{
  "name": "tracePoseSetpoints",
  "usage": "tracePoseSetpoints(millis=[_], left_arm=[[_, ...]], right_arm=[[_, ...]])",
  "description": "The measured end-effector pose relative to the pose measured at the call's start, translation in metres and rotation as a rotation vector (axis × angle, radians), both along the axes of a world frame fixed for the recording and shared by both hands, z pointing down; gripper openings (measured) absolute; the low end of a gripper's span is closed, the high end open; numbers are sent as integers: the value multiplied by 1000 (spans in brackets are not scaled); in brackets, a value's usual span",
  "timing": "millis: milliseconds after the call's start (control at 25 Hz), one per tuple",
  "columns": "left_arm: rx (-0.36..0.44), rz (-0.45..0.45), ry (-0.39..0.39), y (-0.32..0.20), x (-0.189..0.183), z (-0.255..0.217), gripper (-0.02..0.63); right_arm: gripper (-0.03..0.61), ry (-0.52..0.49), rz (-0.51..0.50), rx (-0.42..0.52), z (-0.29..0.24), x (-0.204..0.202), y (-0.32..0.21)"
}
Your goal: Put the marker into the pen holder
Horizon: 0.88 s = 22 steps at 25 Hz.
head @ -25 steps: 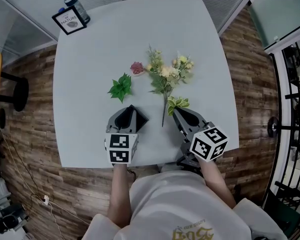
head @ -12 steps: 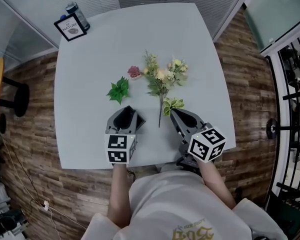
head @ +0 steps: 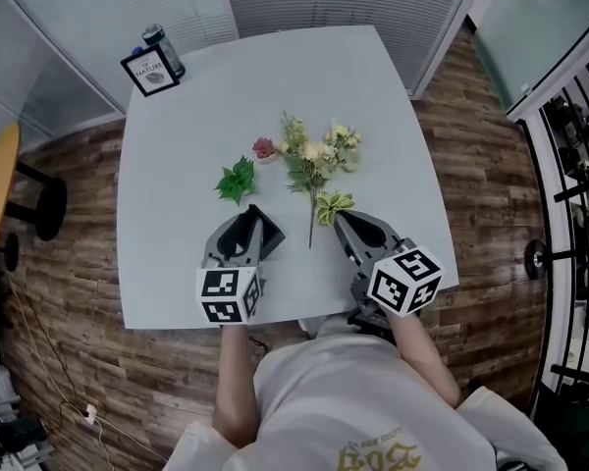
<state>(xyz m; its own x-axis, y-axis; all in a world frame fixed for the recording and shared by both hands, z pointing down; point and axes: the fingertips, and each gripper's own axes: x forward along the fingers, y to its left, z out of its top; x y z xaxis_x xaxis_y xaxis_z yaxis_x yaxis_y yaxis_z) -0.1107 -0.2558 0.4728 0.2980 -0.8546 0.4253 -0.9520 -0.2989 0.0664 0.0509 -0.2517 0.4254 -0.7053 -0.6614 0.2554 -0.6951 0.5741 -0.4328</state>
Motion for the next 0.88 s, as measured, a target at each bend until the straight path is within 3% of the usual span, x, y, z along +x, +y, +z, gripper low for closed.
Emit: tracePoseSetpoints(millis=[560,880], left_arm=[[156,-49,77,52,-12,-54,58],[167,-47,109,75,-16,-62,24]], right_arm=[[17,15,-25,88,-25,-10,45],[17,19,-22,108,-32,-12,61]])
